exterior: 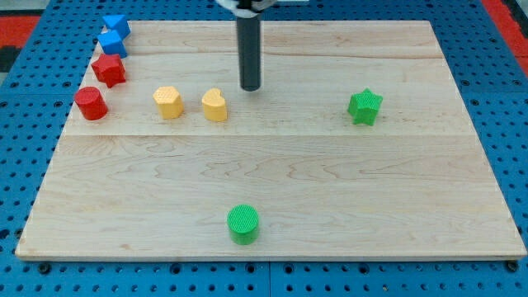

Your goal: Push the yellow heart towards the green circle

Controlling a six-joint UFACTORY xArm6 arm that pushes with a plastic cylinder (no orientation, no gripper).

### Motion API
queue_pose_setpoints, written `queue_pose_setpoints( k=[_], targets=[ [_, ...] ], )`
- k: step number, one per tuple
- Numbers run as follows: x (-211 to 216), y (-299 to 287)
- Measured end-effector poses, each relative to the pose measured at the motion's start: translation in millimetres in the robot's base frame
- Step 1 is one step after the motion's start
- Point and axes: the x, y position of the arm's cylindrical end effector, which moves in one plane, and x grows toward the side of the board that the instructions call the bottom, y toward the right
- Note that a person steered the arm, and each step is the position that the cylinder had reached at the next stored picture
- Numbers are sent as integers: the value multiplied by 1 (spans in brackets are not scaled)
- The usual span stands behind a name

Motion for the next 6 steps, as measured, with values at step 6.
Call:
queue_pose_setpoints(
  k=[6],
  targets=[
    [101, -70]
  ],
)
